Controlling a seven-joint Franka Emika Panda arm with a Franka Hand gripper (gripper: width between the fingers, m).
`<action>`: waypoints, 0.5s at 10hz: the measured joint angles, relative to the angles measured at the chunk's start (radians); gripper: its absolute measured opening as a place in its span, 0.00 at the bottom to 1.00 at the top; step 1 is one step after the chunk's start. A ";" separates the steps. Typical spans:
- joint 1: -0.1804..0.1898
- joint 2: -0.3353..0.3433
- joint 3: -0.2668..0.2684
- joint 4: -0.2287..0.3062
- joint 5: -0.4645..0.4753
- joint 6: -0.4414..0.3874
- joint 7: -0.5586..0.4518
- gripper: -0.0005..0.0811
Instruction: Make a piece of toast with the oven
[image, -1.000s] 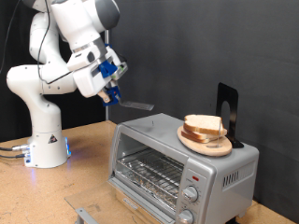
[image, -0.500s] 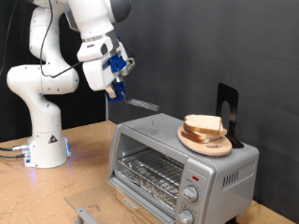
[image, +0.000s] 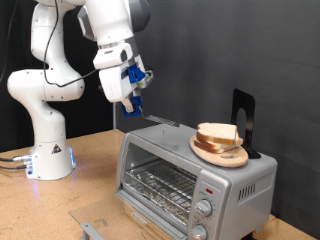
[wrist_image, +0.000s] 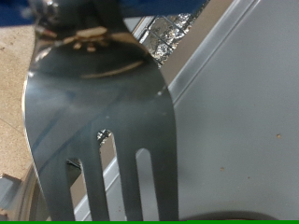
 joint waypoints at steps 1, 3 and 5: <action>-0.001 0.019 0.010 0.011 -0.007 0.002 0.017 0.59; -0.001 0.048 0.025 0.025 -0.008 0.016 0.035 0.59; -0.001 0.066 0.034 0.035 -0.008 0.025 0.042 0.59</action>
